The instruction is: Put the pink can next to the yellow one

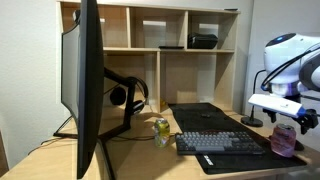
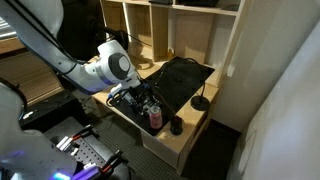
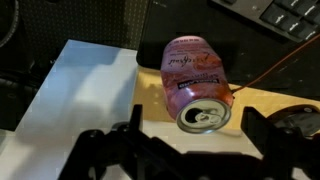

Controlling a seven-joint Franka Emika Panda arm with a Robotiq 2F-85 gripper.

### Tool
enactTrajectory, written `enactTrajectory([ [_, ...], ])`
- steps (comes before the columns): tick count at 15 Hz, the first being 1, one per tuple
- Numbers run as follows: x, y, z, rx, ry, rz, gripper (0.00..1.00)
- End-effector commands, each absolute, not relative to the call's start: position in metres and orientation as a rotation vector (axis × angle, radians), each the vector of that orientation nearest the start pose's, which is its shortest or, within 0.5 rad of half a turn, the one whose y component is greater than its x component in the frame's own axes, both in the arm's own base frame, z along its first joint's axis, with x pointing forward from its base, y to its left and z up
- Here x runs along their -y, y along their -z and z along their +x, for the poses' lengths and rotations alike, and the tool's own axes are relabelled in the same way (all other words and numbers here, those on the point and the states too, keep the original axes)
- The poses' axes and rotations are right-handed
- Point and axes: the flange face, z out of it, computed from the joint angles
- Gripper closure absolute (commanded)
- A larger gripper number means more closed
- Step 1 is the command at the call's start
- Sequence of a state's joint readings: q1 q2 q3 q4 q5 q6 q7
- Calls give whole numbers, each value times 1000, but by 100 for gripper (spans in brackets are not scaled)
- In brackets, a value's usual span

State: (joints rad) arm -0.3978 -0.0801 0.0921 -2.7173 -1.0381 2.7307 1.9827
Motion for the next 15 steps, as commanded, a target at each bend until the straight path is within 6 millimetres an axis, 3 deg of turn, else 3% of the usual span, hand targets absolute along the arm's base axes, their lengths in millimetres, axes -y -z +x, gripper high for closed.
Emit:
enactTrajectory([
  [1,96,-239,392,-2130,649,-2584,0],
  [15,92,-241,390,-2187,719,-2490,0],
])
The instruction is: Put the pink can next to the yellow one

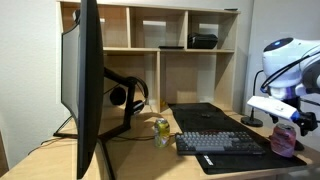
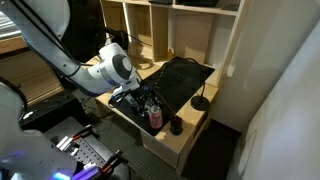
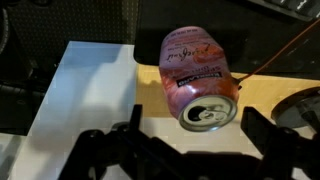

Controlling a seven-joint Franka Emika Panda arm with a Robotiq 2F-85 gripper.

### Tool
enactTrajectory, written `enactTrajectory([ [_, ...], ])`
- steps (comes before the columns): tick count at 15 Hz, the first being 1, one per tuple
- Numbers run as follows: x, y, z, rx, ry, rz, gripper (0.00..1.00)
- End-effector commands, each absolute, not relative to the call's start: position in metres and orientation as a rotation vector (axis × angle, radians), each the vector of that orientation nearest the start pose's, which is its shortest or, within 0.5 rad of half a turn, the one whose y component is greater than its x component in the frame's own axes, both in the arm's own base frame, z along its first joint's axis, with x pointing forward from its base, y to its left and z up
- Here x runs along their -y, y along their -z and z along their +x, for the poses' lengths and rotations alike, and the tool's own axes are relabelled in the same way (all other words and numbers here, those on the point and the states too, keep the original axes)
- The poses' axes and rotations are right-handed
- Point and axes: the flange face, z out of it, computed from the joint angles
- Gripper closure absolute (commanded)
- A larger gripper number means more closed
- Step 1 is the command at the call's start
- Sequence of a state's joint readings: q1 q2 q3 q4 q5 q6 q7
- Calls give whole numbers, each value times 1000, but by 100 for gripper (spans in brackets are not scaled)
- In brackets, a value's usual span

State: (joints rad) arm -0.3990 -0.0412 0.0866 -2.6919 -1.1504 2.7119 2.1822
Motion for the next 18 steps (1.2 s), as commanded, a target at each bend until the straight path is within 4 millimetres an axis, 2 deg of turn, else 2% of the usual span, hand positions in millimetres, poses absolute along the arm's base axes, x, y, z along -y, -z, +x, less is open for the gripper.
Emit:
enactTrajectory([
  [1,92,-241,390,-2187,718,-2490,0],
  [3,92,-241,389,-2213,724,-2482,0],
  [10,85,-242,394,-2125,679,-2397,0],
  [18,88,-242,391,-2209,705,-2451,0],
])
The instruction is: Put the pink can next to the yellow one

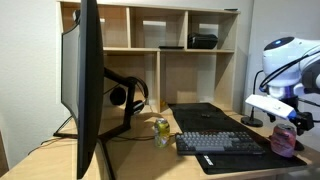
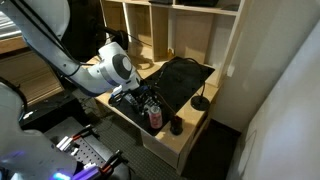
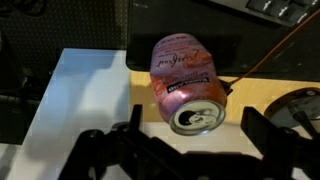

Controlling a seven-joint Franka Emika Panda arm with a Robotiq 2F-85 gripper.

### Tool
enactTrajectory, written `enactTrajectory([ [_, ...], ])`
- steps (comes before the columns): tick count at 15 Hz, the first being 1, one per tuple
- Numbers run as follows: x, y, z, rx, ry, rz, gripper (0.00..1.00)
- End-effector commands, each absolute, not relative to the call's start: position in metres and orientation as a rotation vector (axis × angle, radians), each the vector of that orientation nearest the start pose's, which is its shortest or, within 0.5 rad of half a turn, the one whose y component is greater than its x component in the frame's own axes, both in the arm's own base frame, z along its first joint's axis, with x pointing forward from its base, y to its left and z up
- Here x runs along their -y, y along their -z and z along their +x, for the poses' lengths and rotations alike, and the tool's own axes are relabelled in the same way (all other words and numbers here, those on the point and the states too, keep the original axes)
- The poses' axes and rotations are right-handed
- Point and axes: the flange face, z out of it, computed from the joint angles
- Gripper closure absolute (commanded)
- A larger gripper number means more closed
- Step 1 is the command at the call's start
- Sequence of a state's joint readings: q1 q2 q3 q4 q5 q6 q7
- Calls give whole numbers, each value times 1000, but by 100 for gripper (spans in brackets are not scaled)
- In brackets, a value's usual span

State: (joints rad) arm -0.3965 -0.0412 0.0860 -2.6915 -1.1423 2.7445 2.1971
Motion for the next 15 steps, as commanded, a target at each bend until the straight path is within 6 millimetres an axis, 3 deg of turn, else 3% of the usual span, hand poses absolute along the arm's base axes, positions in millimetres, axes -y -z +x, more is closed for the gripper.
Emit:
enactTrajectory([
  [1,88,-242,391,-2218,700,-2446,0],
  [15,90,-243,392,-2219,700,-2420,0],
])
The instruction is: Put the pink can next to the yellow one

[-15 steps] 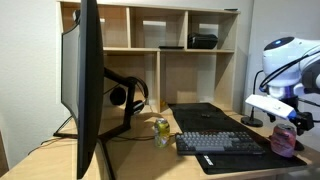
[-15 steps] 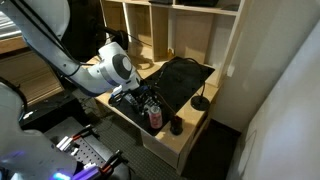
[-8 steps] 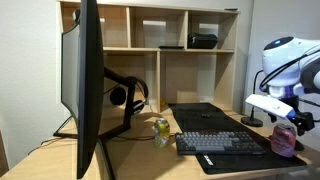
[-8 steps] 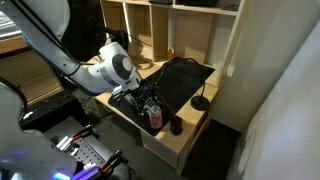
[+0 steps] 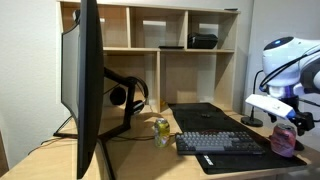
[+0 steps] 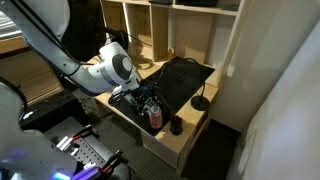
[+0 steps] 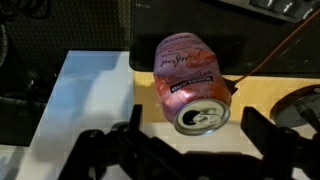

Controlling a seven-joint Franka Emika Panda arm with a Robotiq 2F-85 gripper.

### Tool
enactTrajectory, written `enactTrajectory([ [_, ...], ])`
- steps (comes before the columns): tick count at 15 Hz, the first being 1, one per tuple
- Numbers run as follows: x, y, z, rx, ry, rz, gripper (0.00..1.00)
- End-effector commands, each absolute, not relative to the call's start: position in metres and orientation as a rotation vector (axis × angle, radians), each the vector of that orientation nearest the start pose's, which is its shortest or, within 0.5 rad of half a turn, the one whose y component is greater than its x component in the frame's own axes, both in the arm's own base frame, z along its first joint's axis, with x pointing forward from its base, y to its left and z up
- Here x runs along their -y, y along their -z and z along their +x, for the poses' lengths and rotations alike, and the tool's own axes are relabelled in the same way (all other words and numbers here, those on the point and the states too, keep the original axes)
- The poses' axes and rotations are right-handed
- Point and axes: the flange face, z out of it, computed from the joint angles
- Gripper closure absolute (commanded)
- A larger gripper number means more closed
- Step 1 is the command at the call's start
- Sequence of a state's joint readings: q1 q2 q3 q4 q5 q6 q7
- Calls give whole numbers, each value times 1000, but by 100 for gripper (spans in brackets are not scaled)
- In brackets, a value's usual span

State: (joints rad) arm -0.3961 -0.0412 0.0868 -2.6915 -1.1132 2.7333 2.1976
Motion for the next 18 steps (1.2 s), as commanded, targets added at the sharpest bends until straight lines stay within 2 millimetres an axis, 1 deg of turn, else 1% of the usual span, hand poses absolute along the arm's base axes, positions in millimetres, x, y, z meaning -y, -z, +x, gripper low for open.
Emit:
enactTrajectory([
  [1,90,-243,392,-2219,700,-2420,0],
  [5,90,-243,392,-2219,700,-2420,0],
  [7,92,-234,396,-2199,707,-2409,0],
  [10,94,-234,400,-2179,751,-2375,0],
  [12,100,-226,405,-2225,737,-2366,0],
  [13,91,-237,397,-2213,757,-2379,0],
  [16,95,-230,402,-2231,737,-2372,0],
  [17,98,-221,409,-2250,739,-2374,0],
  [18,100,-219,412,-2252,747,-2369,0],
])
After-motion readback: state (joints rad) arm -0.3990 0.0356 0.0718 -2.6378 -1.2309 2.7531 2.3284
